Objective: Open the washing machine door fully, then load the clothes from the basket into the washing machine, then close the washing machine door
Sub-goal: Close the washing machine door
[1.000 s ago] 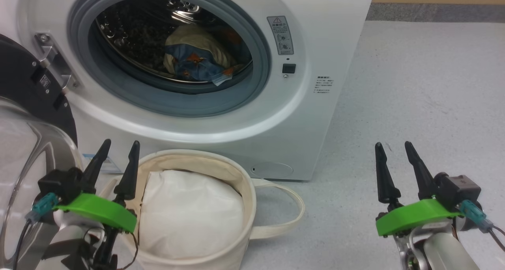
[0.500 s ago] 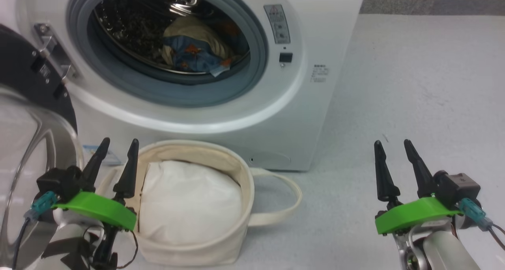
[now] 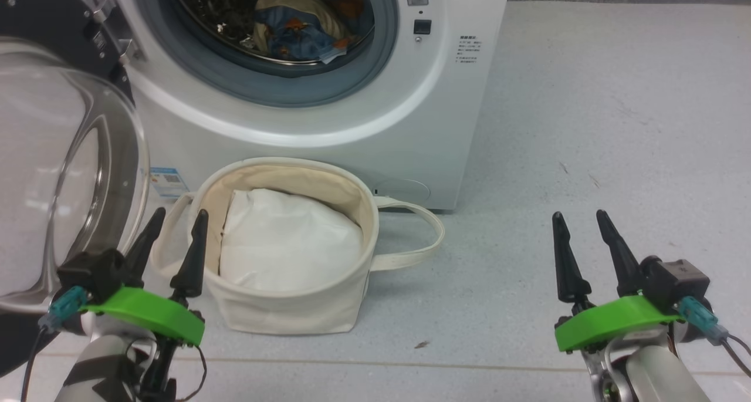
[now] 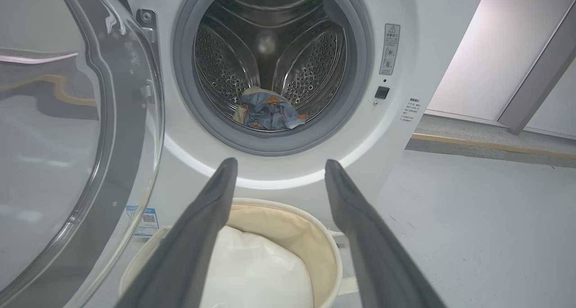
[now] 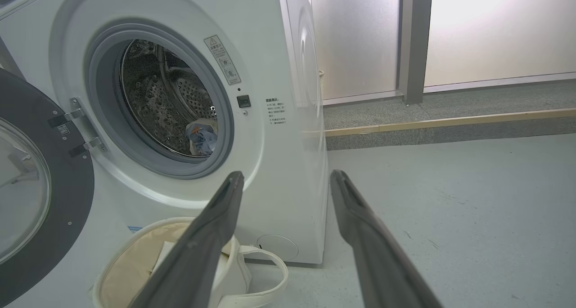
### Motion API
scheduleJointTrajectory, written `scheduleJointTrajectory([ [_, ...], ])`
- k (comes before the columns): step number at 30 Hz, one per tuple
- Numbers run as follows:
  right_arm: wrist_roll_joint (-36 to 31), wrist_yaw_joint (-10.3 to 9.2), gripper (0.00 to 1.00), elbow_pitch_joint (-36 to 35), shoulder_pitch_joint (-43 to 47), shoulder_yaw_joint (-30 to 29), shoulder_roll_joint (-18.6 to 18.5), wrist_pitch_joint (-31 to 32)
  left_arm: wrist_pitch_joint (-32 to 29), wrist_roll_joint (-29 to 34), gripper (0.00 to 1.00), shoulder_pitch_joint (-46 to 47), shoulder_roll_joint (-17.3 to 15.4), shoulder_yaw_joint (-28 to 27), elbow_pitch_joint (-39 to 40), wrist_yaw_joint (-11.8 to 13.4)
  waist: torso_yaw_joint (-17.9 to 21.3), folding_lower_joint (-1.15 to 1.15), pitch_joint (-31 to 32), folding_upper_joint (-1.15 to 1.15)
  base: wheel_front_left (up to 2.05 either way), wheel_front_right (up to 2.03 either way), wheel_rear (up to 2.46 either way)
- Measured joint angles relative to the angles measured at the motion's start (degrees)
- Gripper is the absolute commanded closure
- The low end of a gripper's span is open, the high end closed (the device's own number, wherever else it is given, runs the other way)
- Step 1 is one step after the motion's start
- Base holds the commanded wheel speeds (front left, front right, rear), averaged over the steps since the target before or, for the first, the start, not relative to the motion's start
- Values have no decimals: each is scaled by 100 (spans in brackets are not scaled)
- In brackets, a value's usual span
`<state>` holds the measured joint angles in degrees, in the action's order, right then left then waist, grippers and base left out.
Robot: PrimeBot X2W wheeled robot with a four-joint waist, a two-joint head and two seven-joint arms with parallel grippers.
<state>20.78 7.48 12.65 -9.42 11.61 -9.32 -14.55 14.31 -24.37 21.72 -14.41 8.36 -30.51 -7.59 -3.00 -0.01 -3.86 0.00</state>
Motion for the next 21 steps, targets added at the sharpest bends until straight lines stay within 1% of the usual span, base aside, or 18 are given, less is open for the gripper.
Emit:
scheduleJointTrajectory([
  [5,15,0,0,25,9,35,-1,0,0,0,0,-27,10,7,-51,0,-28,1,49,0,-51,51,0],
  [21,91,0,0,76,10,74,-5,0,0,54,0,-55,63,-2,-86,0,-78,1,142,0,-1,1,0],
])
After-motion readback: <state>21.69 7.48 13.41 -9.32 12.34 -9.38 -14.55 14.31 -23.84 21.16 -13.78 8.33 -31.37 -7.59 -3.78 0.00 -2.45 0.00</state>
